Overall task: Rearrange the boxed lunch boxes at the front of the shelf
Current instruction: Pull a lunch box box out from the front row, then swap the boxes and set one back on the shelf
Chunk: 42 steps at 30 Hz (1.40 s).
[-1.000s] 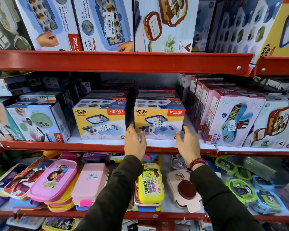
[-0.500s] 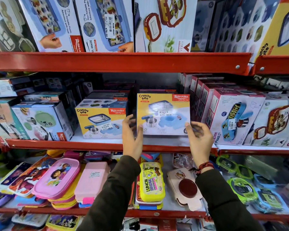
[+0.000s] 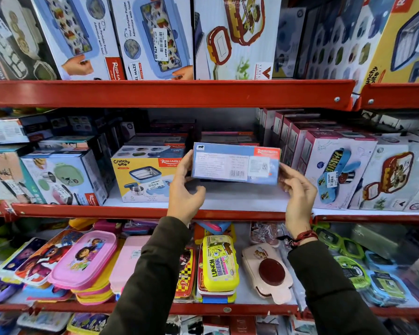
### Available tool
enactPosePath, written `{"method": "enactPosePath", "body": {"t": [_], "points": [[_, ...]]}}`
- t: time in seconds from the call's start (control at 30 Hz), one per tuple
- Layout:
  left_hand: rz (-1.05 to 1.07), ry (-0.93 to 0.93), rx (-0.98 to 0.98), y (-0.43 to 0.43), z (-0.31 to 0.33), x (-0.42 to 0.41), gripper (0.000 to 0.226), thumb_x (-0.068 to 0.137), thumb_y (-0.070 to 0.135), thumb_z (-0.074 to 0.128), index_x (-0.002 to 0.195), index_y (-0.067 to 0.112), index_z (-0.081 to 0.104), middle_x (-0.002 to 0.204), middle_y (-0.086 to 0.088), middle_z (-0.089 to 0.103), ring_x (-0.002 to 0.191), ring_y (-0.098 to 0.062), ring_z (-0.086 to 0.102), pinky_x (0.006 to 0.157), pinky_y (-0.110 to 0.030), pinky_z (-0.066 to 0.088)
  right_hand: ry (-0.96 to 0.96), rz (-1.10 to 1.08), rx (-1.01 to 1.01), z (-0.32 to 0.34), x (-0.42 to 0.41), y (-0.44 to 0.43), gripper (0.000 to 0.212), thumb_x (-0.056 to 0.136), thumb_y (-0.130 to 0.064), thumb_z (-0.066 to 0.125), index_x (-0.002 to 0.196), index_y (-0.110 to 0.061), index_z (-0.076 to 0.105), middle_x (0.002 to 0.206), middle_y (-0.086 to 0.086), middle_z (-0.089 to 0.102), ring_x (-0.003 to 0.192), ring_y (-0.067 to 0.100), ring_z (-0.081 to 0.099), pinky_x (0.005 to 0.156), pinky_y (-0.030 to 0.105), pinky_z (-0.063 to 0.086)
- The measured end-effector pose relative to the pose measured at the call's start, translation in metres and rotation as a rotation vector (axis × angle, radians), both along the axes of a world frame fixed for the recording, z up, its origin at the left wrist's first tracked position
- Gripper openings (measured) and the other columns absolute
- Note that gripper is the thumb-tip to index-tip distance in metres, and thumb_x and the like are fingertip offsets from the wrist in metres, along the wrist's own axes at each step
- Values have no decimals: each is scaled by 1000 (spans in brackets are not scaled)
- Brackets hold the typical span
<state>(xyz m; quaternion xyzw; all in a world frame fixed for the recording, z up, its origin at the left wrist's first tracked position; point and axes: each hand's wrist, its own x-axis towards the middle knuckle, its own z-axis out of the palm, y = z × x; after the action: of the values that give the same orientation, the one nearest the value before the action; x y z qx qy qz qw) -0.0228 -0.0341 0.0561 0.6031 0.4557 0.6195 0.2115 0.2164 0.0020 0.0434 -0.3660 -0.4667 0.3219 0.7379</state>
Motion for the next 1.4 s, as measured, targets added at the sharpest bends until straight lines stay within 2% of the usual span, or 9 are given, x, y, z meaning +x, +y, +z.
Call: {"method": "enactPosePath", "body": {"t": [0.17, 0.33, 0.5, 0.63, 0.8, 0.93, 1.13, 1.3, 1.4], "points": [[72, -3, 8, 2, -1, -9, 58, 97, 2, 60, 149, 21, 43, 138, 24, 54, 127, 16, 49, 99, -5, 40, -141, 102, 14, -1, 2, -4, 60, 86, 23, 50, 121, -23, 67, 112, -16, 77, 108, -2, 70, 92, 16, 56], [66, -147, -33, 8, 3, 0, 40, 100, 14, 61, 136, 26, 51, 134, 8, 65, 131, -10, 58, 109, -35, 52, -196, 78, 1, -2, -4, 5, 59, 88, 6, 70, 137, -23, 57, 130, 3, 67, 115, 12, 66, 95, 13, 53], [134, -165, -116, 20, -1, 7, 45, 101, 17, 60, 145, 21, 51, 139, -2, 63, 130, -14, 59, 109, -30, 50, -284, 55, -62, -8, -9, 17, 57, 90, 0, 71, 143, -14, 56, 132, -4, 63, 125, 16, 62, 95, 8, 49], [213, -145, -210, 31, -6, 9, 49, 102, 18, 59, 149, 18, 48, 147, -9, 59, 131, -24, 59, 104, -31, 49, -345, -1, -127, -15, -14, 30, 56, 89, 2, 71, 142, -2, 54, 135, 11, 63, 123, 15, 57, 85, -4, 43], [271, -31, -242, 40, -11, 9, 48, 102, 12, 56, 149, 15, 48, 141, -11, 64, 126, -27, 63, 110, -42, 51, -430, 14, -205, -20, -18, 43, 57, 90, 5, 68, 144, -4, 51, 143, 16, 60, 126, 15, 54, 109, 32, 47], [289, -13, -251, 45, -13, 9, 48, 102, 11, 54, 150, 16, 48, 138, -13, 65, 124, -29, 64, 110, -48, 52, -453, -21, -210, -21, -21, 46, 53, 92, 3, 67, 142, -6, 53, 139, 16, 63, 128, 22, 58, 107, 38, 50], [296, -80, -208, 27, -27, 9, 45, 103, 12, 53, 148, 16, 49, 137, -1, 62, 121, -13, 59, 107, -31, 48, -390, -157, -201, -41, -30, 31, 43, 94, -13, 69, 136, -17, 58, 136, 9, 58, 122, 25, 59, 101, 40, 54], [338, -18, -75, 8, -46, -8, 31, 100, 17, 60, 131, 24, 60, 122, 13, 61, 107, 3, 57, 91, -6, 40, -360, -232, -121, -52, -60, 3, 29, 93, -10, 68, 118, -24, 64, 118, 2, 62, 96, 12, 60, 86, 21, 50], [357, 31, -35, 3, -46, -26, 27, 100, 24, 60, 127, 27, 60, 124, 11, 61, 113, -8, 56, 99, -25, 46, -383, -136, -61, -51, -92, -8, 27, 94, -10, 67, 112, -29, 63, 107, -2, 65, 90, 7, 63, 82, 14, 51]]}}
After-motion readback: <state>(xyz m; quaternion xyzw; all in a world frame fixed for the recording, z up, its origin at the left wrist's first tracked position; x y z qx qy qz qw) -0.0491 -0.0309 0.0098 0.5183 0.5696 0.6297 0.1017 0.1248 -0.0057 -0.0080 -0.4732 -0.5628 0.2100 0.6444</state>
